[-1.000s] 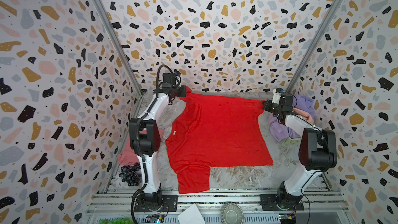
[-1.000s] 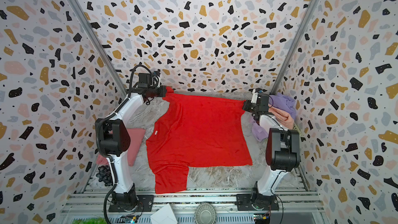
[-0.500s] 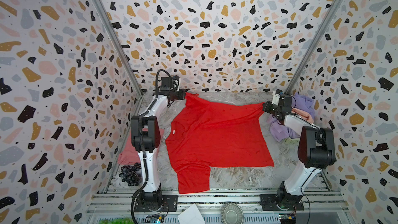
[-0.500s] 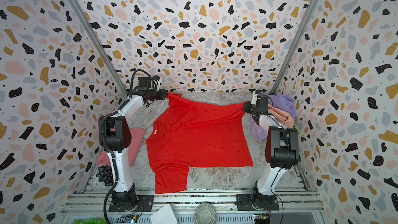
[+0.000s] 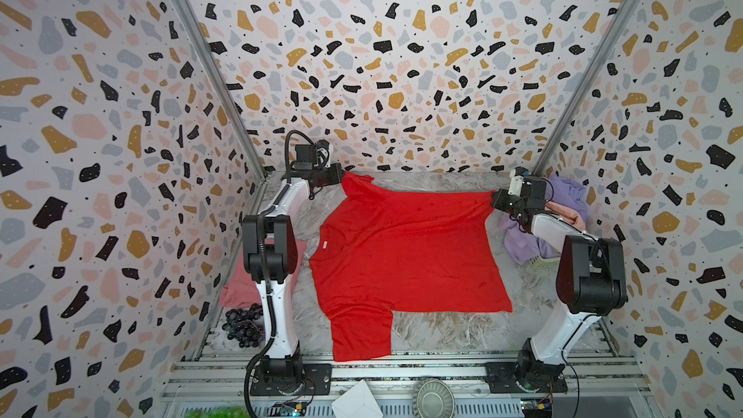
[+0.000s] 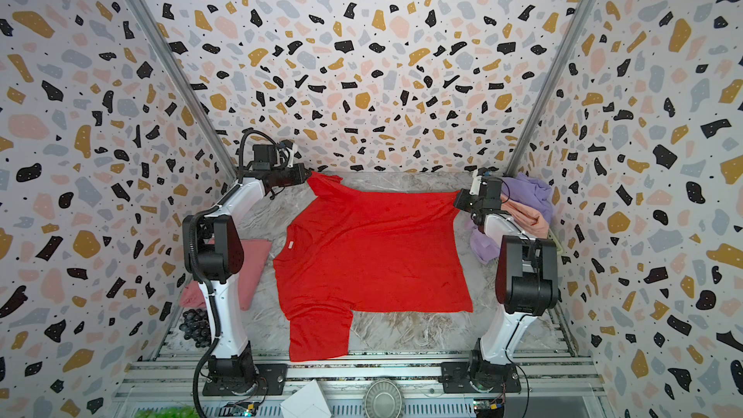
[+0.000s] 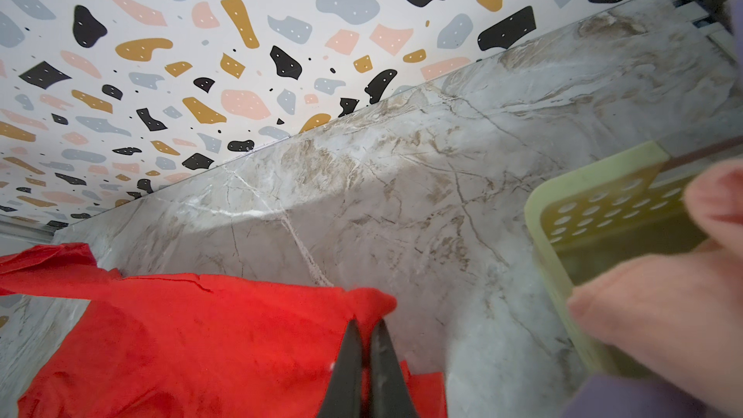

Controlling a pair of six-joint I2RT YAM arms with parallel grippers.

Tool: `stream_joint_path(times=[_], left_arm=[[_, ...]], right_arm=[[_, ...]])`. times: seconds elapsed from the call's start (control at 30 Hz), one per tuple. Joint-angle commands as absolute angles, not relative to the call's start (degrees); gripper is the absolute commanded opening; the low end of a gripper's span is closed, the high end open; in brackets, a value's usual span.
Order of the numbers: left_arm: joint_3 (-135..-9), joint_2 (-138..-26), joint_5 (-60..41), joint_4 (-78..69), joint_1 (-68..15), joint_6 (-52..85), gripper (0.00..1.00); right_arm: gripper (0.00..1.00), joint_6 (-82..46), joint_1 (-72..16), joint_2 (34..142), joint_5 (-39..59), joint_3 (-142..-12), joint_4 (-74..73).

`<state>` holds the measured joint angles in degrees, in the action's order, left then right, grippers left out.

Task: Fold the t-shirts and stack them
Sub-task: 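Hold the far corners with both grippers, keeping the shirt taut, then lower the far corners of the red shirt and open both grippers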

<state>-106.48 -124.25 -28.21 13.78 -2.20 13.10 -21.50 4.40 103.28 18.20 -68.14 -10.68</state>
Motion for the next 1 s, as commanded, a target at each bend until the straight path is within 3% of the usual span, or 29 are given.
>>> stream_joint_path(times=[0.0, 0.33, 0.73, 0.97], left_arm=[[-104.89, -118.91, -27.79, 12.59, -2.02, 12.63, 0.0], [-95.88, -105.24, -17.68, 13.13, -2.02, 10.32, 0.0], [-107.53, -109.5, -16.66, 18.7, -2.11, 8.04, 0.0], [-100.67, -105.52, -13.57, 18.76, -3.28, 8.7, 0.0]], right_arm=[[0.0, -20.61, 4.66, 102.33, 18.2, -70.76, -10.78], [0.0, -19.29, 4.49, 104.31, 21.74, -72.36, -13.07], [0.0, -21.27, 4.11, 108.93, 22.51, -75.5, -16.52], [0.0, -19.91, 4.15, 106.62, 22.3, -72.76, -16.57]])
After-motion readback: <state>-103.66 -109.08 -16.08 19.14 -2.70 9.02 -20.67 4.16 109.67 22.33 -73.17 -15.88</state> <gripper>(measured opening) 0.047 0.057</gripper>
